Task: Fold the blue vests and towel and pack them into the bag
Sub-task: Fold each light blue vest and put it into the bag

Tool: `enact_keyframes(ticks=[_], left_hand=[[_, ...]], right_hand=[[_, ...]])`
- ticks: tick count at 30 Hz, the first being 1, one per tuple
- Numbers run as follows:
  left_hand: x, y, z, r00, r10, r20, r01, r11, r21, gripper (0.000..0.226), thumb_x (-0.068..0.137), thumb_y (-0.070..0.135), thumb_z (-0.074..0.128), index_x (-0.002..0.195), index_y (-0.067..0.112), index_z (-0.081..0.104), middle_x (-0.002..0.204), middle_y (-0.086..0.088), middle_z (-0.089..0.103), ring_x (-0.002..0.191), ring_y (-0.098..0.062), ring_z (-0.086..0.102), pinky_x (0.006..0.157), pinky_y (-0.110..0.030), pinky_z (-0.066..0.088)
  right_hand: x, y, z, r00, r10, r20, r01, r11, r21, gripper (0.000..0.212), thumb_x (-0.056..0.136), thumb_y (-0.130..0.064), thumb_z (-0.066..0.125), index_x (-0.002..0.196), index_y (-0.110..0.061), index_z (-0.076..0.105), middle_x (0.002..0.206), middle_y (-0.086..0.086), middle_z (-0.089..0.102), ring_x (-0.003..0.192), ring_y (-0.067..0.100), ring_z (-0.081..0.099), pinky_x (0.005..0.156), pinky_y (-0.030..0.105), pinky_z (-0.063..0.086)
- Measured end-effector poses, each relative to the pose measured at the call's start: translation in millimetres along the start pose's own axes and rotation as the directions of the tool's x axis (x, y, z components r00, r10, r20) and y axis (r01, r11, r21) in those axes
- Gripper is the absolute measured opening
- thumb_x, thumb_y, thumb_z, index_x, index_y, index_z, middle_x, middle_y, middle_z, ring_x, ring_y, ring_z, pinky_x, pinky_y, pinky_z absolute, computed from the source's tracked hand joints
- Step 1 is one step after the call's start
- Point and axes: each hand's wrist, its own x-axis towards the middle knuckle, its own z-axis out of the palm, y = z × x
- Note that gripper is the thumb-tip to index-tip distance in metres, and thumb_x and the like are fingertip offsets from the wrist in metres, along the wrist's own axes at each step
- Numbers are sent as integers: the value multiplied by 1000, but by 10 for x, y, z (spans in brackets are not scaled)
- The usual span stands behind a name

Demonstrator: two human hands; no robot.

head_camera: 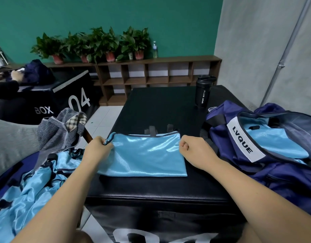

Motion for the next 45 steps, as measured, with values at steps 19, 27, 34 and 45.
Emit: enact_keyframes(ticks=[19,27,34,45], left_hand=[[-713,1037,733,926,344,156,-301,921,-248,11,88,27,76,94,31,68,83,8,71,65,2,56,57,-11,39],[-946,1180,1040,853,327,407,-235,937,-260,28,91,30,74,117,33,63,96,14,76,87,-6,71,78,-25,58],[-1049,1077,837,725,441,529,-275,890,-364,31,98,42,67,126,51,57,115,24,75,112,-16,69,102,-44,57],[-780,639,585,715,542,441,-586,809,-46,12,93,25,75,96,36,72,105,17,72,77,4,60,74,-20,45]], right_hand=[[-4,90,55,996,-20,84,11,994,107,13,94,-20,63,97,-31,69,91,-8,67,81,7,60,78,28,50],[-2,49,31,997,56,58,-64,986,151,24,103,-30,50,85,-22,64,87,-4,72,84,19,64,83,43,52],[-42,55,36,1000,21,-21,-18,992,124,20,100,-43,61,115,-29,57,91,-9,64,89,12,61,82,42,52],[-159,-186,154,904,-423,58,426,901,-86,26,99,-13,50,115,-26,66,112,-9,64,110,17,56,99,42,46]])
